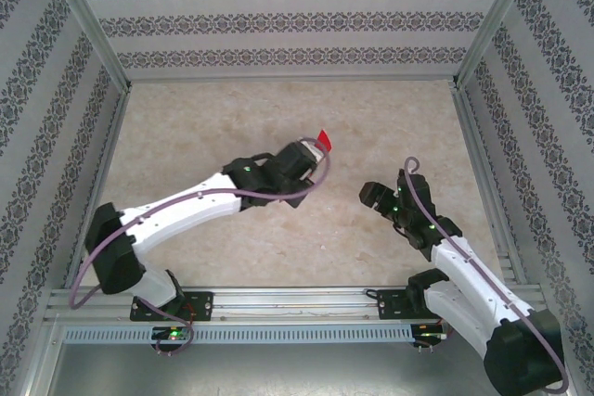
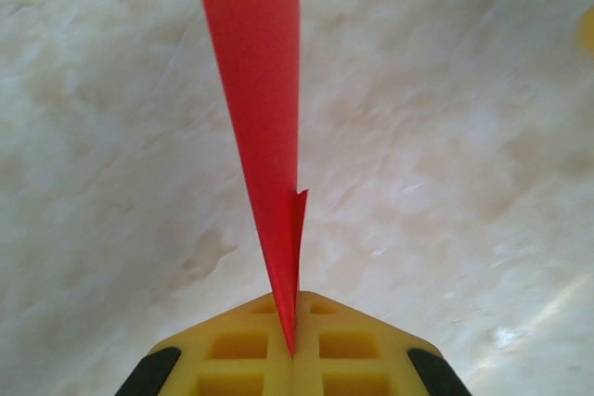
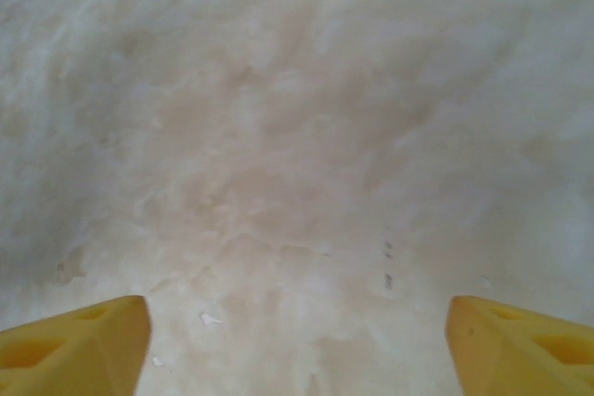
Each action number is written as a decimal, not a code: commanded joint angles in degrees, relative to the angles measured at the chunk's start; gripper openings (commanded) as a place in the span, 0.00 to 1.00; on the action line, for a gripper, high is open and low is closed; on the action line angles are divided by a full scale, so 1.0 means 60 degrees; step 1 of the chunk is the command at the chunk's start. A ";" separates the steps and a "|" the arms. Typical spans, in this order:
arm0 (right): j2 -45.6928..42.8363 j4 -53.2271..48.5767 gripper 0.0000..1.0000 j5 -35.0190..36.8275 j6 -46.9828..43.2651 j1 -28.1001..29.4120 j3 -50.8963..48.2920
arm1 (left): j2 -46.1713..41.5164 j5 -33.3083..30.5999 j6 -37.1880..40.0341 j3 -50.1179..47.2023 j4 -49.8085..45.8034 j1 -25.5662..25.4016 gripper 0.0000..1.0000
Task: Fold a paper plane with a square sheet of paper (fold left side to right side)
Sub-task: Turn over the paper at the center of the table.
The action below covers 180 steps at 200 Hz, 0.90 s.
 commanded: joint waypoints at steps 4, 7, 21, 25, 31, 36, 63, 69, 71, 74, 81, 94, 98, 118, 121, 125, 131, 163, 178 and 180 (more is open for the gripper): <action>-0.0783 -0.0474 0.93 0.0240 0.0353 -0.0391 -0.0321 | 0.0883 -0.2705 -0.0291 0.0736 -0.2447 -0.0536 0.00; -0.0887 -0.0499 0.94 0.0251 0.0386 -0.0431 -0.0350 | 0.0997 -0.2801 -0.0421 0.0822 -0.2630 -0.0574 0.00; -0.1388 -0.0674 0.98 0.0394 0.0491 -0.0564 -0.0356 | 0.1556 -0.3203 -0.1056 0.1109 -0.3393 -0.0730 0.00; -0.1527 -0.0737 0.98 0.0457 0.0508 -0.0589 -0.0356 | 0.1687 -0.3303 -0.1239 0.1135 -0.3558 -0.0766 0.00; -0.1695 -0.0832 0.98 0.0514 0.0516 -0.0624 -0.0610 | 0.1853 -0.3364 -0.1466 0.1121 -0.3721 -0.0804 0.00; -0.1819 -0.0895 0.98 0.0544 0.0529 -0.0646 -0.0641 | 0.1972 -0.3365 -0.1668 0.1084 -0.3802 -0.0828 0.00; -0.2149 -0.1187 0.98 0.0518 0.0461 -0.0775 -0.0663 | 0.2262 -0.2972 -0.2609 0.0555 -0.3461 -0.1018 0.00; -0.2151 -0.1236 0.98 0.0499 0.0435 -0.0779 -0.0663 | 0.2315 -0.2785 -0.2777 0.0427 -0.3287 -0.1034 0.00; -0.2151 -0.1253 0.98 0.0505 0.0430 -0.0783 -0.0663 | 0.2332 -0.2724 -0.2831 0.0394 -0.3227 -0.1042 0.00; -0.2151 -0.1269 0.98 0.0491 0.0415 -0.0804 -0.0663 | 0.2366 -0.2631 -0.2925 0.0347 -0.3166 -0.1056 0.00; -0.2130 -0.1273 0.98 0.0445 0.0400 -0.0811 -0.0663 | 0.2438 -0.2437 -0.3122 0.0247 -0.2963 -0.1077 0.00; -0.2071 -0.1244 0.98 0.0384 0.0372 -0.0825 -0.0678 | 0.2521 -0.1928 -0.3358 0.0089 -0.2510 -0.1079 0.00; -0.2037 -0.1233 0.98 0.0351 0.0363 -0.0837 -0.0685 | 0.2533 -0.1761 -0.3433 0.0034 -0.2348 -0.1079 0.00; -0.1890 -0.1123 0.98 0.0167 0.0344 -0.0855 -0.0693 | 0.2428 -0.0743 -0.3630 -0.0224 -0.1353 -0.1057 0.00; -0.1855 -0.1113 0.98 0.0126 0.0353 -0.0866 -0.0693 | 0.2398 -0.0576 -0.3649 -0.0264 -0.1180 -0.1043 0.00; -0.1808 -0.1087 0.98 0.0075 0.0360 -0.0874 -0.0696 | 0.2352 -0.0334 -0.3674 -0.0312 -0.0968 -0.1025 0.02; -0.1749 -0.1017 0.98 -0.0020 0.0401 -0.0867 -0.0707 | 0.2281 0.0038 -0.3722 -0.0376 -0.0647 -0.0986 0.04; -0.1381 -0.0597 0.98 -0.0589 0.0585 -0.0867 -0.0744 | 0.2153 0.1341 -0.3913 -0.0579 0.0491 -0.0709 0.14; -0.1251 -0.0513 0.98 -0.0756 0.0583 -0.0873 -0.0737 | 0.2186 0.1964 -0.4053 -0.0742 0.0977 -0.0495 0.19; -0.1226 -0.0512 0.98 -0.0771 0.0588 -0.0872 -0.0737 | 0.2187 0.2081 -0.4080 -0.0788 0.1065 -0.0453 0.19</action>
